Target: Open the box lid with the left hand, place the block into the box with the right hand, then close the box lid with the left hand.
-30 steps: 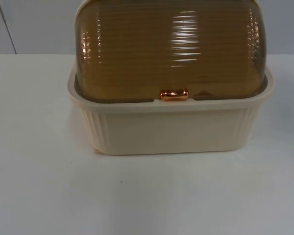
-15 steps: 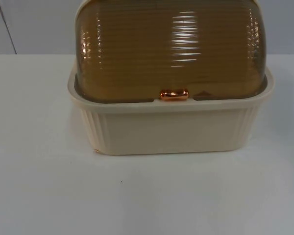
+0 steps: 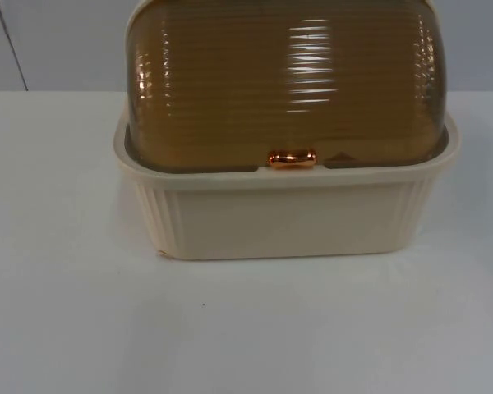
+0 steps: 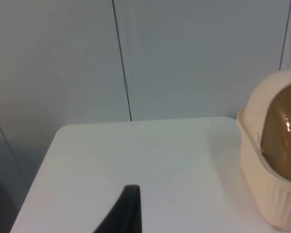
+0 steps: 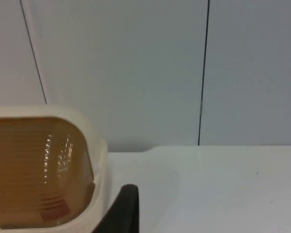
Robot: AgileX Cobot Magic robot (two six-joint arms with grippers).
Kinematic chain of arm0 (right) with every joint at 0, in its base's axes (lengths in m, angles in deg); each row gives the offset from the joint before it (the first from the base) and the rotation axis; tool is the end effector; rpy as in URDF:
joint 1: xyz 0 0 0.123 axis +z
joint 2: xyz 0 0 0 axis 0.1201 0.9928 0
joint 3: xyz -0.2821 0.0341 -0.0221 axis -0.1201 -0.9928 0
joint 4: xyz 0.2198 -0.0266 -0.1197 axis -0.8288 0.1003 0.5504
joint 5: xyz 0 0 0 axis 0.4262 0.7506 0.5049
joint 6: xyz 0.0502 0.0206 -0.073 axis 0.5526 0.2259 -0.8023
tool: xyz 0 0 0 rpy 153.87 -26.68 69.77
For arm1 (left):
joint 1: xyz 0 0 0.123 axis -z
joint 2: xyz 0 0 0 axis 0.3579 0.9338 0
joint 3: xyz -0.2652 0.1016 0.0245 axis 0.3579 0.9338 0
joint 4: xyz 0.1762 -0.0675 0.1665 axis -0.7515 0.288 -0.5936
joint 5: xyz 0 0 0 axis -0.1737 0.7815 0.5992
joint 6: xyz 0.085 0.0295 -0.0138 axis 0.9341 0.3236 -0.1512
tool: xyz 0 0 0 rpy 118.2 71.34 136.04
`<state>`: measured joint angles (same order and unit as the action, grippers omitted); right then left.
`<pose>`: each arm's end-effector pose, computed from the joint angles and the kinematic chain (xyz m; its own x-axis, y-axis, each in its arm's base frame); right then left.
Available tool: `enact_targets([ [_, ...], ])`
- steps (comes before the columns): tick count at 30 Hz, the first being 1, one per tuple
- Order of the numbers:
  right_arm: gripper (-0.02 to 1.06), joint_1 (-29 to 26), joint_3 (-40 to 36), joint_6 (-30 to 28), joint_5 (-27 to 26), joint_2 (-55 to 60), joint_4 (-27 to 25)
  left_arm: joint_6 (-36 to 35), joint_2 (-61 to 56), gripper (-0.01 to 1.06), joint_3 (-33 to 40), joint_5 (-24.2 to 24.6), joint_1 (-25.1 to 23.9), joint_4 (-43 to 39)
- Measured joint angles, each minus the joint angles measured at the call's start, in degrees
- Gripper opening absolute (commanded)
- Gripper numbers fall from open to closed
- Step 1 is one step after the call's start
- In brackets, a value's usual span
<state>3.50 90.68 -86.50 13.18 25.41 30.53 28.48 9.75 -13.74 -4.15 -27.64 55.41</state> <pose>0.0249 0.0056 0.3604 -0.1705 0.0014 -0.9854 -0.0189 0.9998 0.0046 -0.0101 -0.0107 0.3526 -0.2402 0.0331 -0.9702 -0.0012 0.9994 0.0344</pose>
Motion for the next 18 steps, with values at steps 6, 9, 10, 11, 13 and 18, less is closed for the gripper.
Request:
enact_targets([
  [6, 0.93, 0.0, 0.0, 1.2, 5.2, -0.9, 1.1, -0.3, -0.8, 1.05, 0.0, 2.6, 0.0, -0.2],
  [9, 0.93, 0.7, 0.0, 1.4, 6.6, -0.9, 1.7, -0.4, -1.4, 1.05, 0.0, 3.1, 0.0, -0.3],
  [10, 0.93, 0.9, 0.0, 1.4, 7.3, -0.9, 1.8, -0.4, -1.8, 1.05, 0.0, 3.2, 0.0, -0.4],
  [11, 0.93, 1.8, 0.0, 1.5, 8.8, -0.9, 2.0, -0.5, -2.2, 1.05, 0.0, 3.3, 0.0, -0.6],
  [13, 0.93, 2.7, 0.0, 1.5, 10.5, -1.0, 2.1, -0.5, -2.6, 1.05, 0.0, 3.3, 0.0, -0.6],
  [18, 0.93, 3.5, 0.0, 3.2, 12.0, -4.5, 2.7, -0.6, -3.3, 1.05, 0.0, 3.4, 0.0, -0.9],
])
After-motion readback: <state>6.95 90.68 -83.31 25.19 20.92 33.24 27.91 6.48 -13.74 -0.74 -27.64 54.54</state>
